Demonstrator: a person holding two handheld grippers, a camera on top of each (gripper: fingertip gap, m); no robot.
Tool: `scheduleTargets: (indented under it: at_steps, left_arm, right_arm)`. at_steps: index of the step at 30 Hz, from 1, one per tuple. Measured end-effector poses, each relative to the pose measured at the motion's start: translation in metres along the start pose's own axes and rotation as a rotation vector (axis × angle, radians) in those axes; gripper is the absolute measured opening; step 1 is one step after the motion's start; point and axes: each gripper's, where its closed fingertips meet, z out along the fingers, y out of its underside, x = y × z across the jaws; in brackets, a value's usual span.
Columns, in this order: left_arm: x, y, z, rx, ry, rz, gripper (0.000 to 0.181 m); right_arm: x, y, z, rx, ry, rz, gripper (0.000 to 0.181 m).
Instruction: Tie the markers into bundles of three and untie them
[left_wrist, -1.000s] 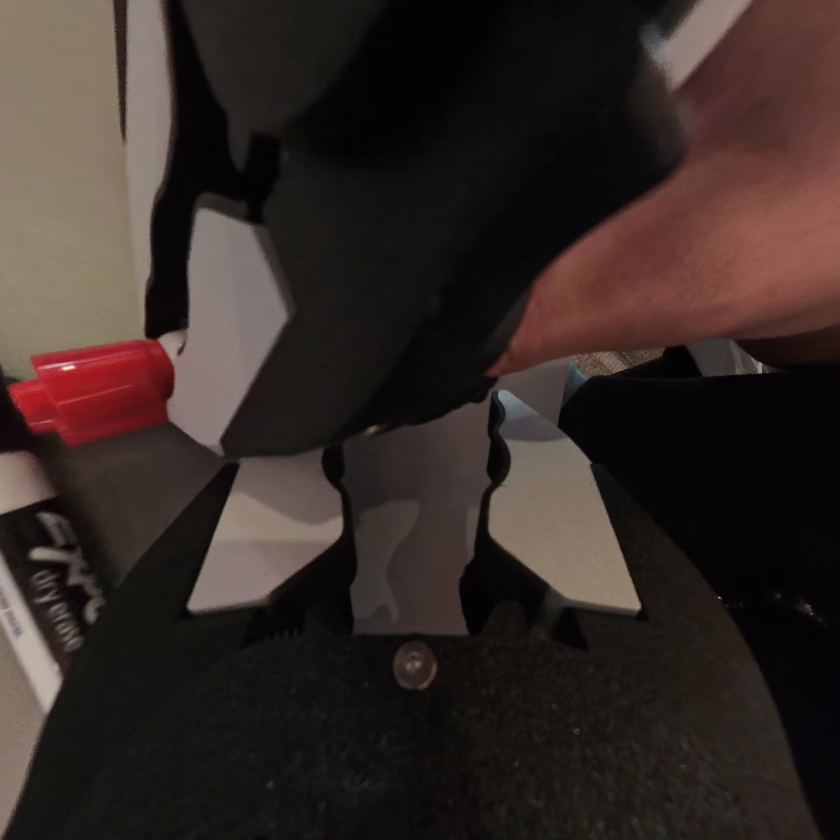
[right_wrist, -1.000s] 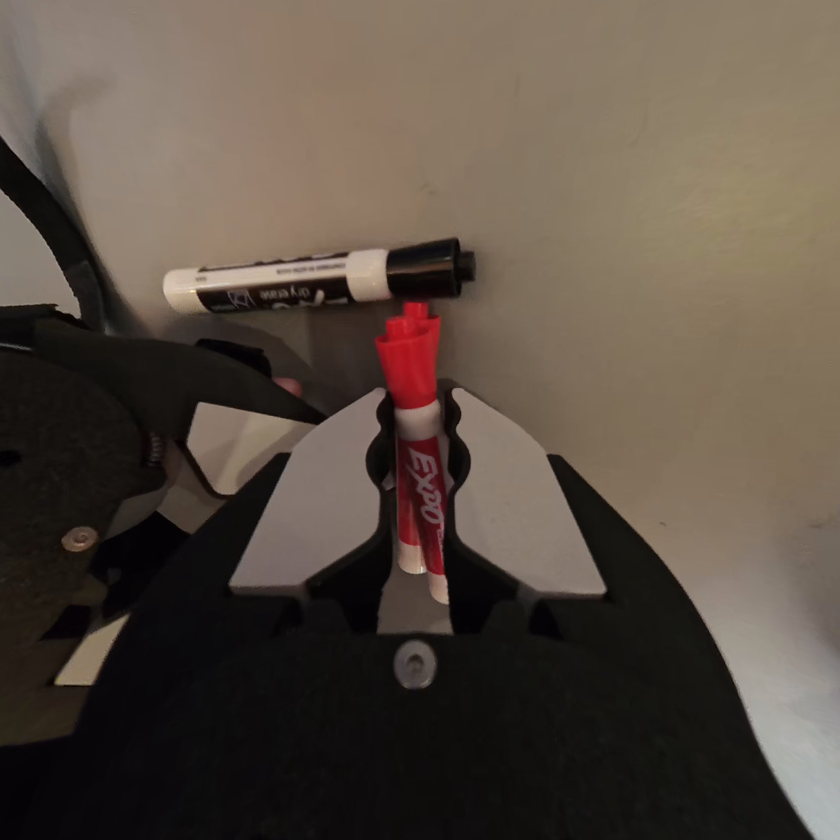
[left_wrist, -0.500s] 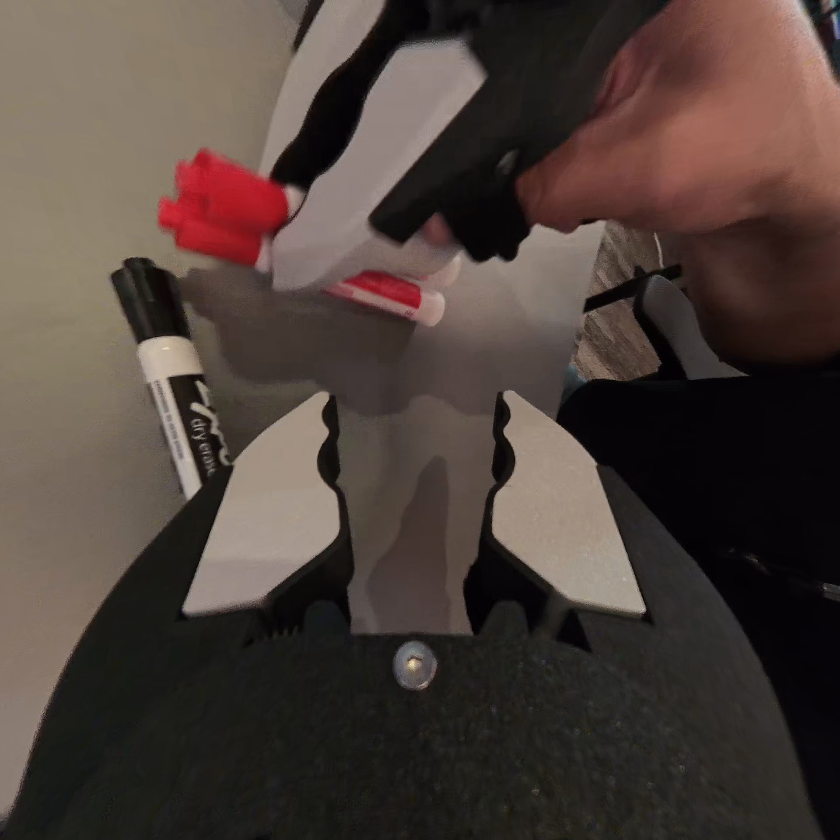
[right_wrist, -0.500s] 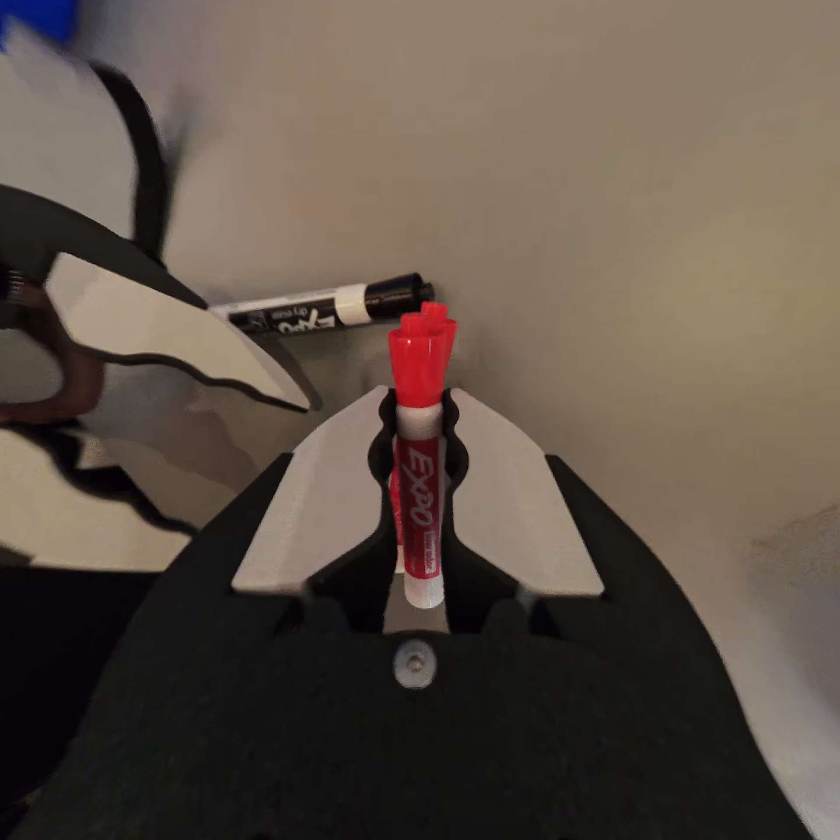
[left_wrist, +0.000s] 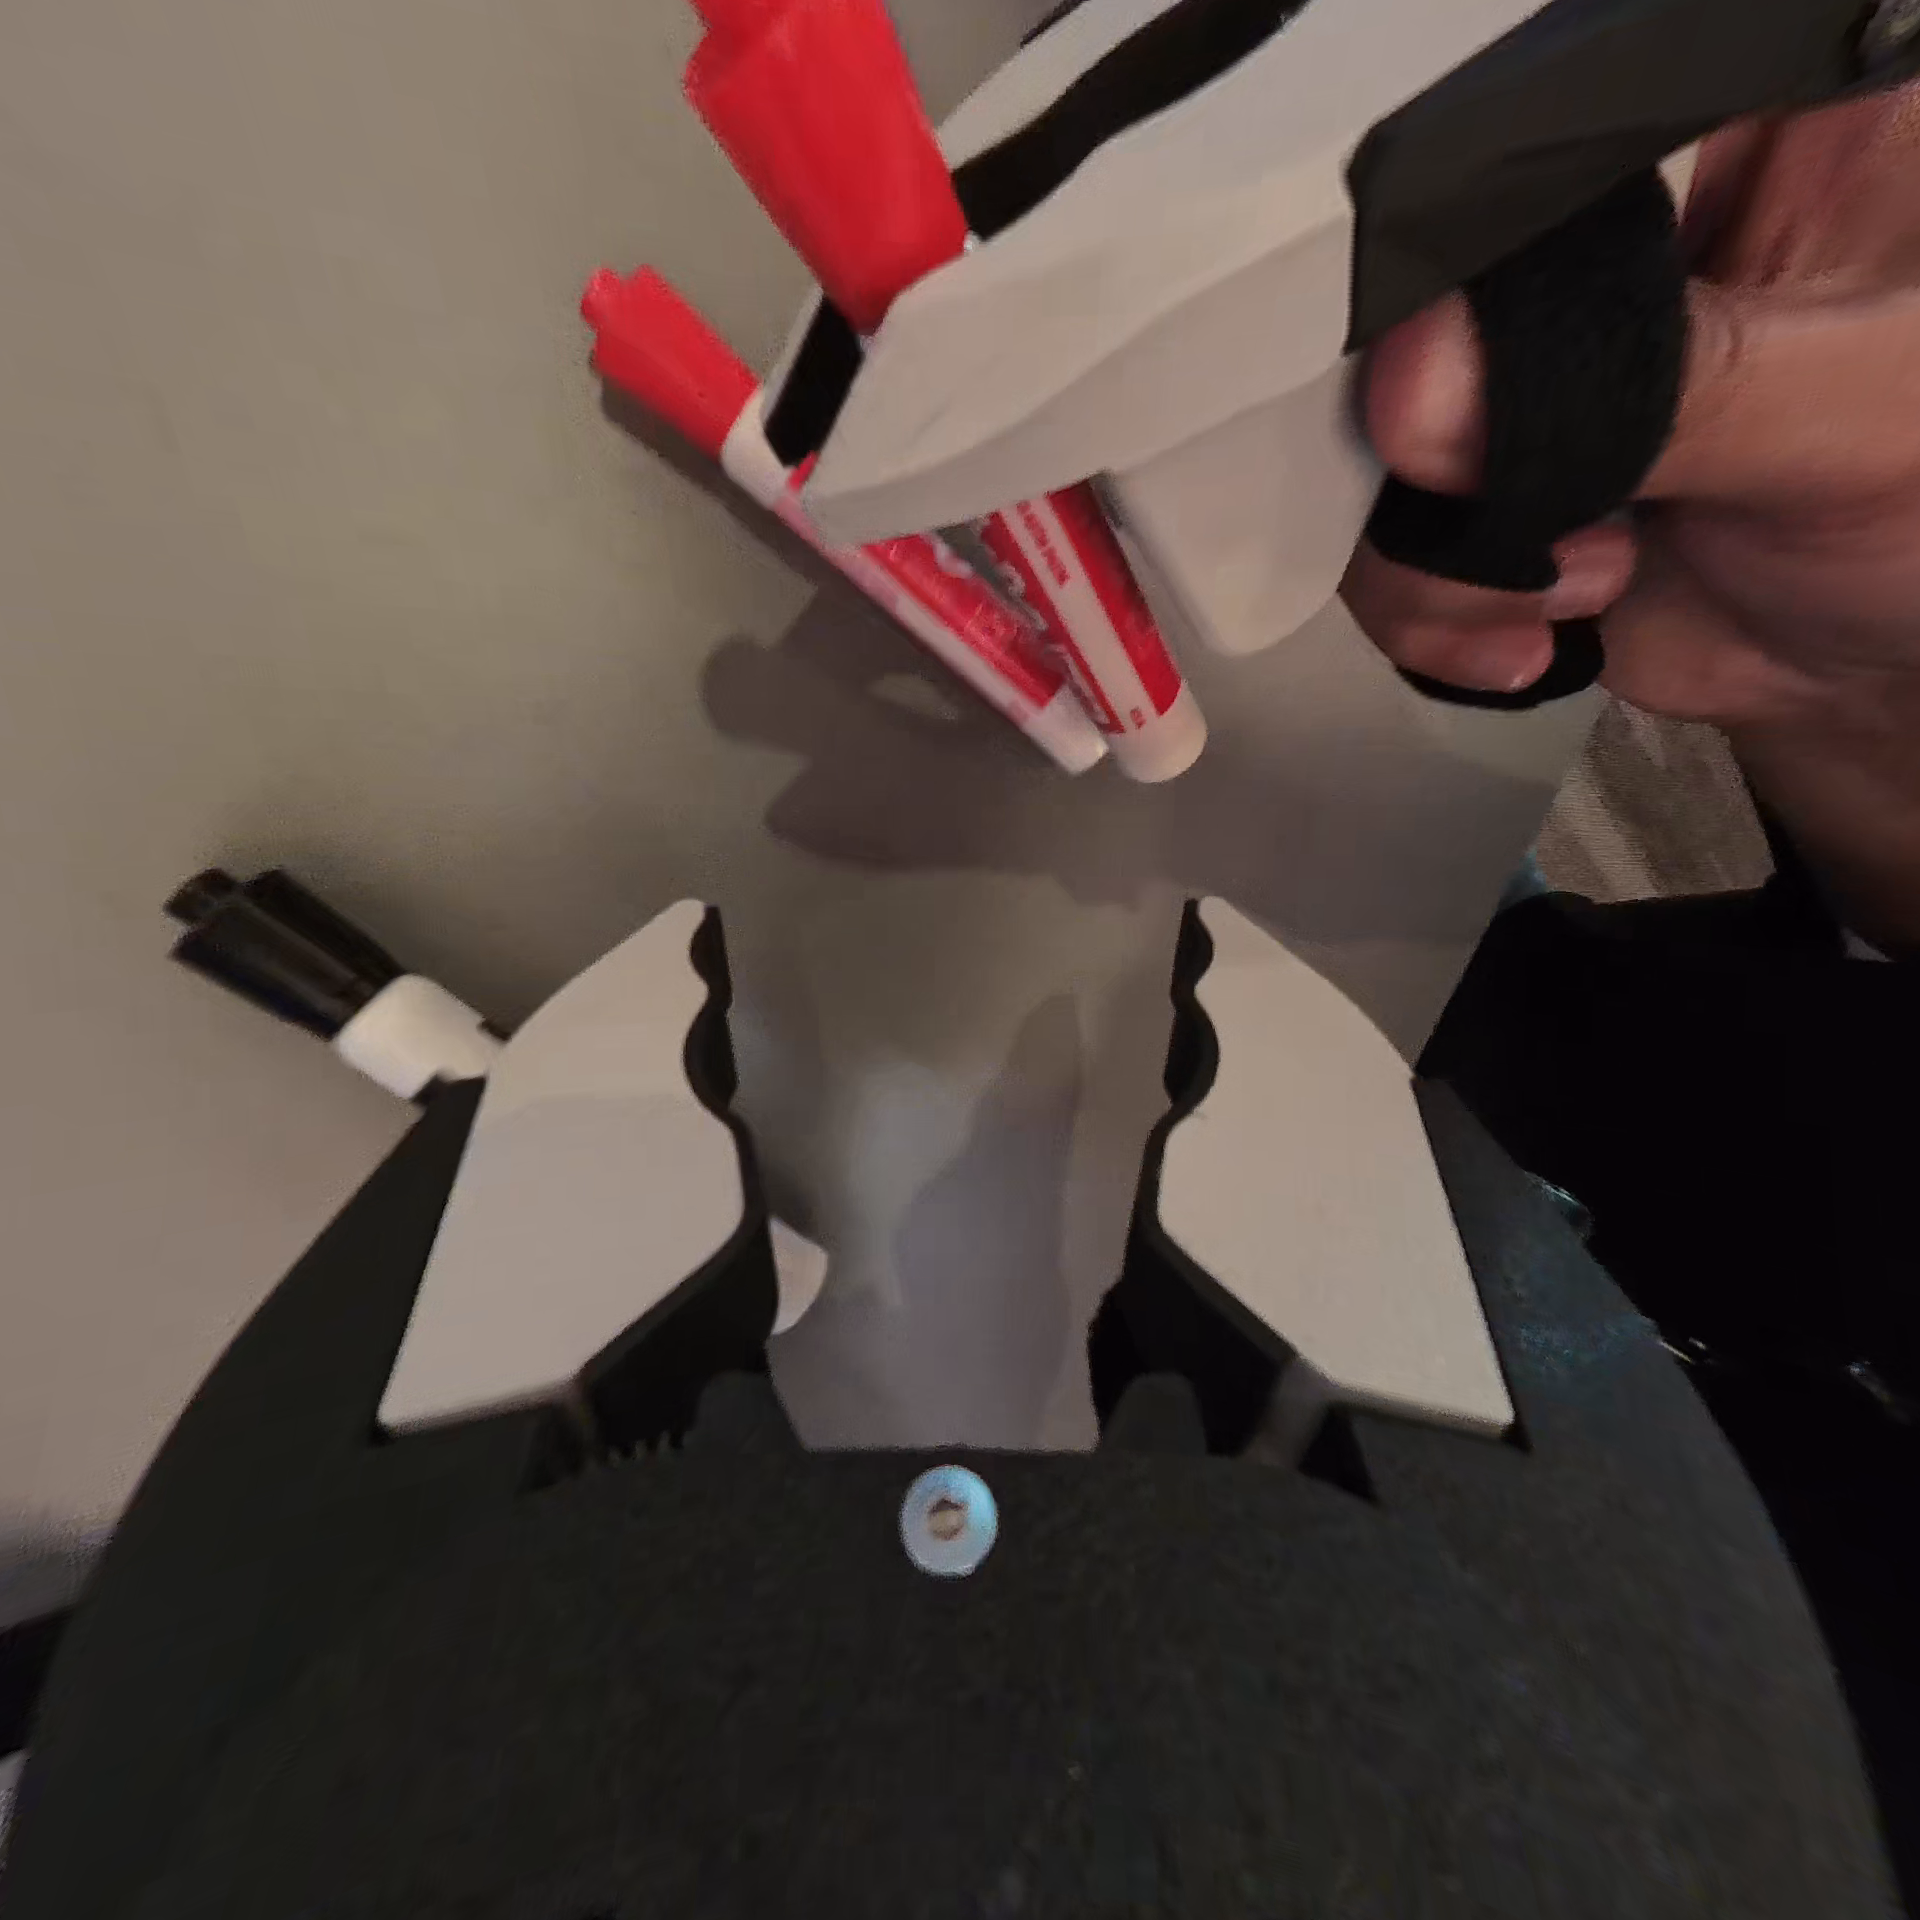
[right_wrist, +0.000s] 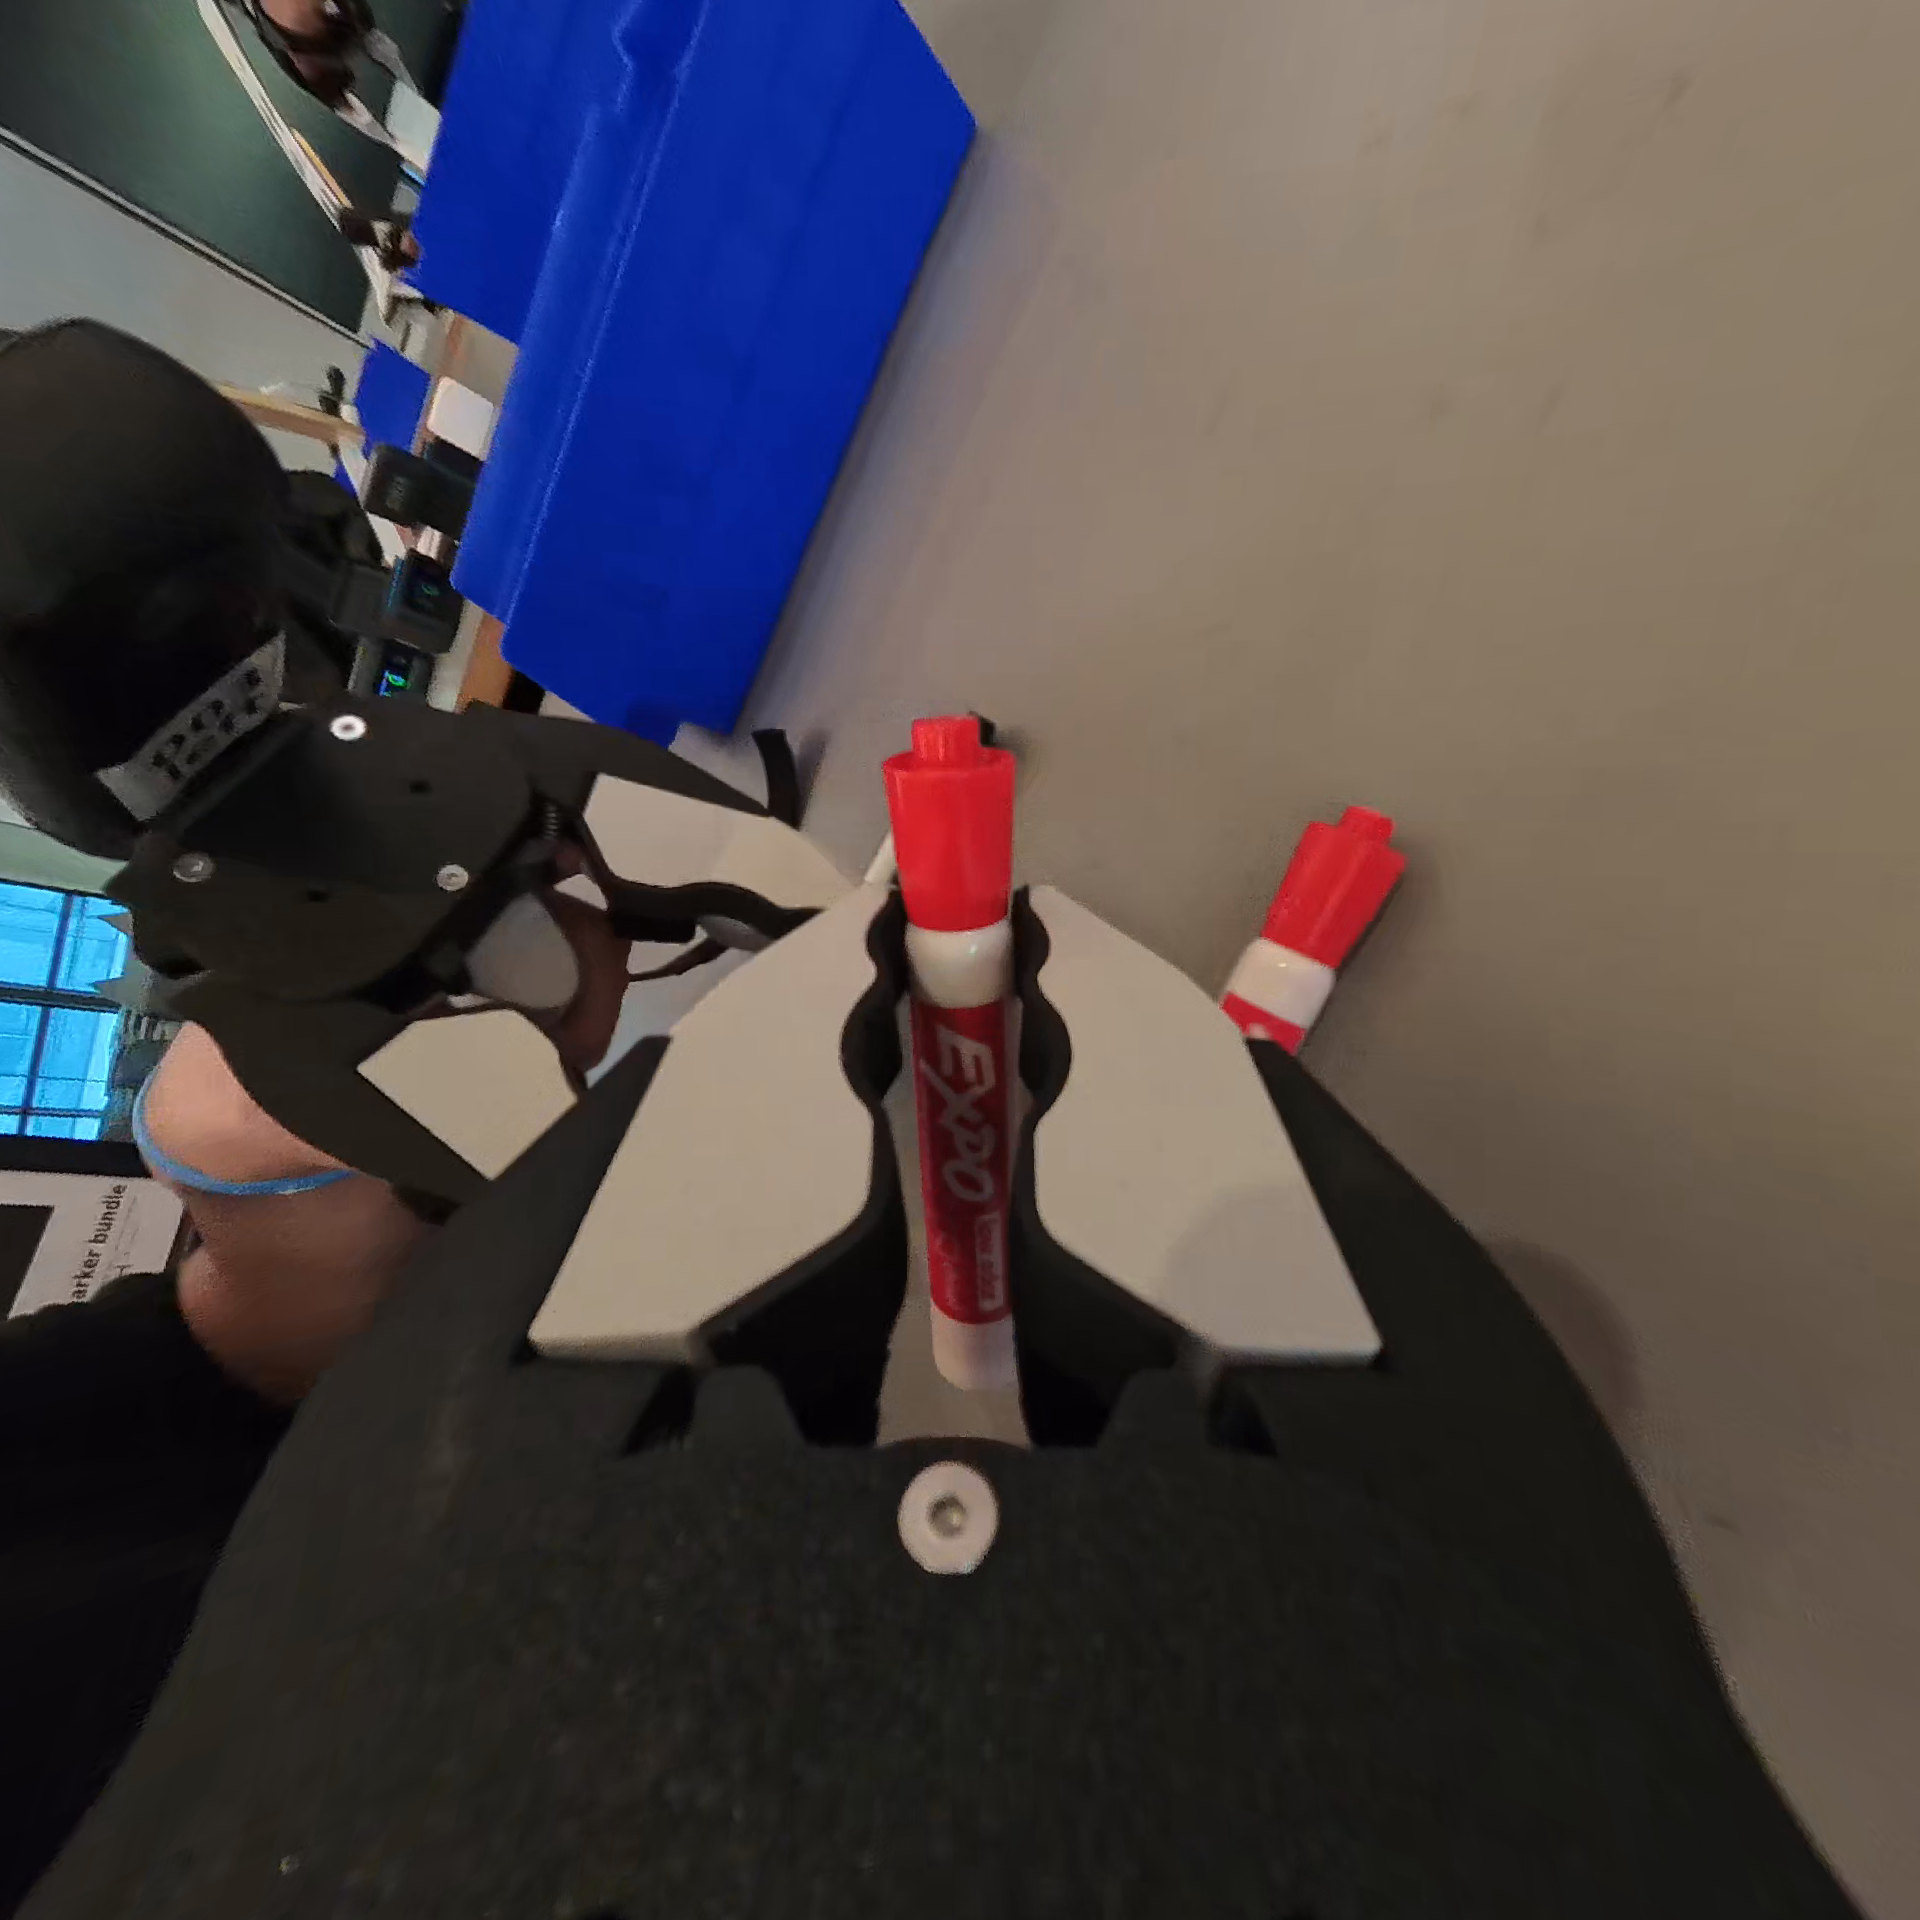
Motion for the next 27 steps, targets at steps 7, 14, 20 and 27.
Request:
scheduleTargets:
  at_steps: [7, 14, 20, 27]
  left_arm:
    - [0.014, 0.0, 0.0, 0.11, 0.041, -0.014, 0.071]
    - [0.057, -0.038, -0.011, 0.349, 0.352, -0.015, 0.057]
    - [0.065, -0.04, -0.017, 0.387, 0.466, -0.008, 0.025]
    - [0.062, -0.029, -0.008, 0.351, 0.491, -0.024, 0.018]
  right_arm:
    - [-0.002, -0.005, -0.028, -0.046, 0.044, -0.066, 0.019]
    - [-0.054, -0.016, -0.031, 0.071, -0.333, -0.067, 0.019]
    - [-0.068, -0.004, -0.022, 0.06, -0.441, -0.002, 0.019]
    - [-0.062, 0.009, -0.022, -0.055, -0.394, -0.011, 0.022]
